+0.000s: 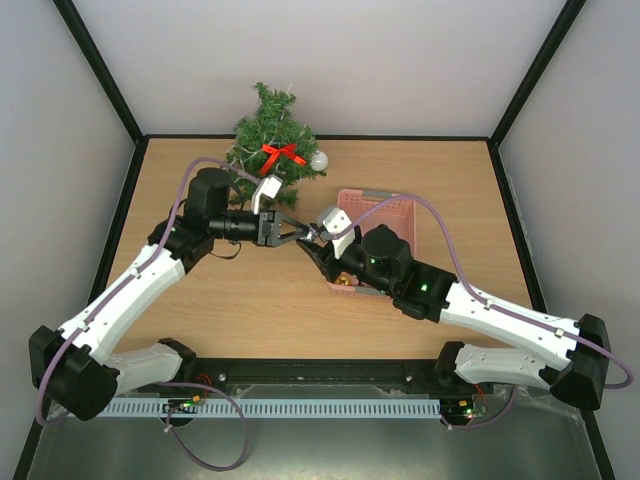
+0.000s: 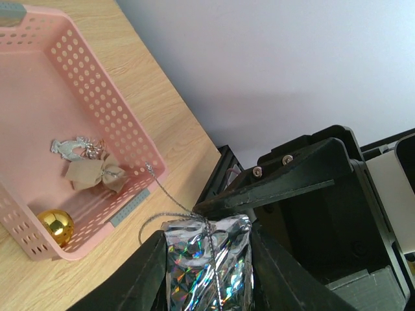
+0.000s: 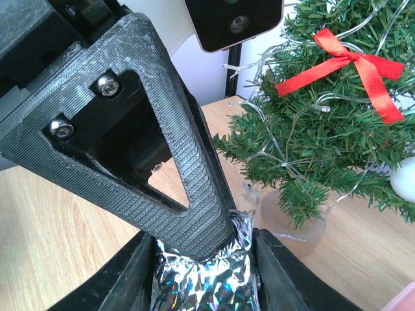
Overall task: Decorate the small christmas tree
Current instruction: Place the decoration item on the Christmas tree.
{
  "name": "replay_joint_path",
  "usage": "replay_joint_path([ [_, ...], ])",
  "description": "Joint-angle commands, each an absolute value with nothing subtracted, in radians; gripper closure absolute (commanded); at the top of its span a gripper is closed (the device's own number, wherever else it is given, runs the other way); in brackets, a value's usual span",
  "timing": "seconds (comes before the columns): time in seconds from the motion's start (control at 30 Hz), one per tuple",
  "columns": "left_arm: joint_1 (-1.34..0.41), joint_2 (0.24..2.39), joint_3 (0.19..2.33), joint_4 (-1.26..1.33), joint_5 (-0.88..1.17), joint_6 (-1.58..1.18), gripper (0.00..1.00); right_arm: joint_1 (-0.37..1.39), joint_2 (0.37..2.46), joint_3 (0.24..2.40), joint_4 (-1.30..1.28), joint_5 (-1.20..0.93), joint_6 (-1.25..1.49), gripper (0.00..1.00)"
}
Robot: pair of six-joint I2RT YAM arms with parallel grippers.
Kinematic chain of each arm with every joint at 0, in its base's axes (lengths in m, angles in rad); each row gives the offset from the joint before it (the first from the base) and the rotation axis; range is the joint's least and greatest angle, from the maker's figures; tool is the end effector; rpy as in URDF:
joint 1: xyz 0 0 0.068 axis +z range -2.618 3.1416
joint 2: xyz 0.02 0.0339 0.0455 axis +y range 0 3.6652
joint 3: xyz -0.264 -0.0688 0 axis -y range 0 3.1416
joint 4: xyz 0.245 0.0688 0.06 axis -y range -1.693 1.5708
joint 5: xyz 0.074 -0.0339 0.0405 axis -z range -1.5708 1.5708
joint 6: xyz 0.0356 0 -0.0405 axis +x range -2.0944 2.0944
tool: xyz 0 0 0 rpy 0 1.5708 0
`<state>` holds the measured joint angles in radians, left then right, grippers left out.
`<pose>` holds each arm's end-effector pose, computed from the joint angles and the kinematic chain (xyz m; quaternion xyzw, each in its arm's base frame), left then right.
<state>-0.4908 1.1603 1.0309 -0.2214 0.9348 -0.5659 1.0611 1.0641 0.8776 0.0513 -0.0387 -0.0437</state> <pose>0.2111 -0.1453 0.3508 0.2305 0.7409 -0.5768 0.2555 0.1219 0.2209 0.3431 -0.4060 0.6344 0.3330 0.5672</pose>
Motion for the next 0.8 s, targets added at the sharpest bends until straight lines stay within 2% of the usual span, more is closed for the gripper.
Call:
replay_joint_path([
  [0.0,-0.494,1.158,1.016,-0.201,0.949,-0.582,0.68,1.071,1.058,0.862,0.082,-0.028,-0.040,0.60],
  [0.1,-0.493,1.155,1.007,-0.193,0.935,-0.591,0.69,1.071,1.049,0.854,0.074,-0.022,-0.026,0.52],
  [0.27,-0.428,1.136,0.997,-0.189,0.899,-0.608,0.75,1.071,1.000,0.829,0.058,-0.012,0.012,0.31],
  [0.37,-0.343,1.099,0.991,-0.190,0.862,-0.623,0.76,1.071,0.948,0.809,0.045,0.008,0.028,0.16],
  [0.43,-0.267,1.074,0.989,-0.190,0.855,-0.627,0.75,1.071,0.904,0.787,0.049,0.024,0.035,0.00],
  [0.53,-0.144,1.048,1.007,-0.213,0.856,-0.608,0.74,1.071,0.846,0.763,0.049,0.052,0.041,0.02],
  [0.77,0.038,1.039,1.071,-0.286,0.679,-0.525,0.74,1.071,0.773,0.760,0.020,0.084,0.052,0.02],
])
